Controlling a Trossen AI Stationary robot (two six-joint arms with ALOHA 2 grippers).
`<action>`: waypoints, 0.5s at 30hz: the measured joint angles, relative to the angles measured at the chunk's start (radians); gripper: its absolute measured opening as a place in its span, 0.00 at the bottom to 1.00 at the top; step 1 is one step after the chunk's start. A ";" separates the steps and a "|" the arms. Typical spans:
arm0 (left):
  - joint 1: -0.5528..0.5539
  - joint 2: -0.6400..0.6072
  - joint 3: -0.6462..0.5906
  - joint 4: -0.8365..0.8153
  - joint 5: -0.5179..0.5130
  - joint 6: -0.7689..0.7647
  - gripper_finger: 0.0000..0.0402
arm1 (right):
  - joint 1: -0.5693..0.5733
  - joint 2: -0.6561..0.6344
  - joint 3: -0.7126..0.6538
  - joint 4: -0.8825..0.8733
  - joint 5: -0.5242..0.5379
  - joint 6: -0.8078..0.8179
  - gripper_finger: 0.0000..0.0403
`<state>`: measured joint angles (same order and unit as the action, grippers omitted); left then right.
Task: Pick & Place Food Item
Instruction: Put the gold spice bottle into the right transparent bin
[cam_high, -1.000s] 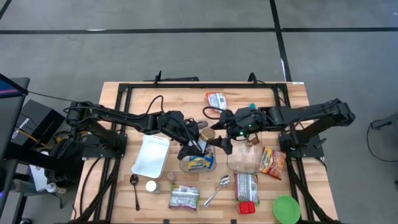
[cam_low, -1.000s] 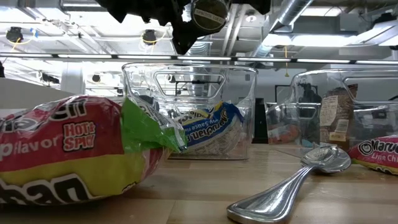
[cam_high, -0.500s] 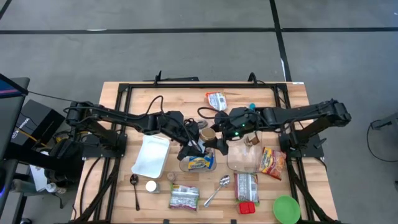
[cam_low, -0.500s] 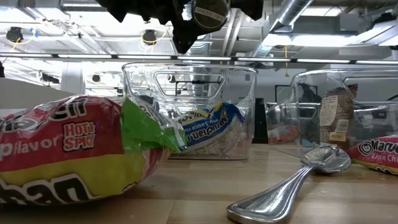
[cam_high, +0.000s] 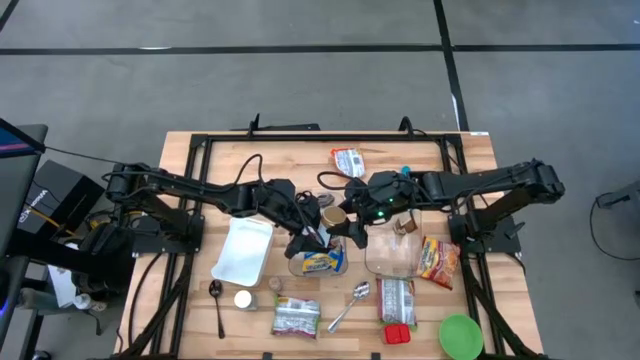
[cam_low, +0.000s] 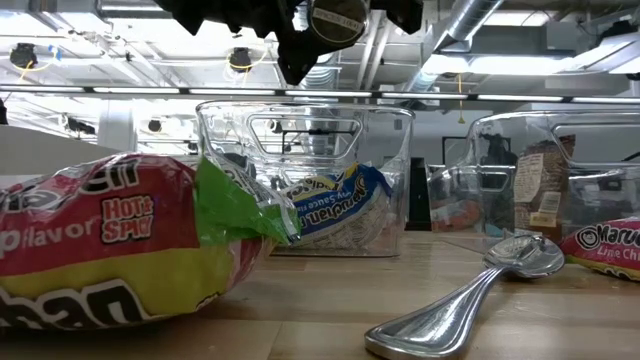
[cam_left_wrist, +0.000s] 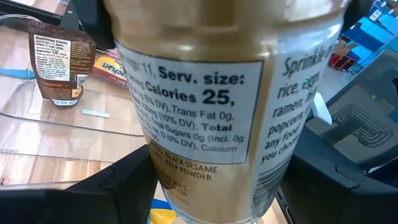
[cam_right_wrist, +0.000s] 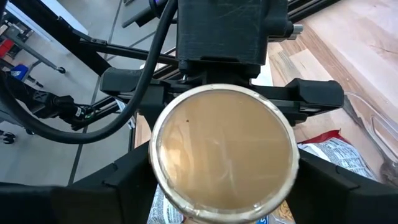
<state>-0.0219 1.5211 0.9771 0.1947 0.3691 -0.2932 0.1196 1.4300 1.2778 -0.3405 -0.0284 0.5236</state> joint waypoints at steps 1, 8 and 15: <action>0.000 0.000 0.000 0.000 -0.002 0.000 0.70 | 0.000 0.000 0.000 0.000 0.000 0.000 0.69; 0.000 0.000 0.000 0.000 -0.002 0.000 0.72 | 0.000 0.000 0.000 0.000 0.000 0.000 0.69; 0.000 0.000 0.000 0.000 0.003 0.000 0.74 | 0.001 0.000 0.000 0.000 0.000 0.000 0.69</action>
<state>-0.0216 1.5211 0.9771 0.1947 0.3722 -0.2932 0.1204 1.4300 1.2778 -0.3405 -0.0288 0.5238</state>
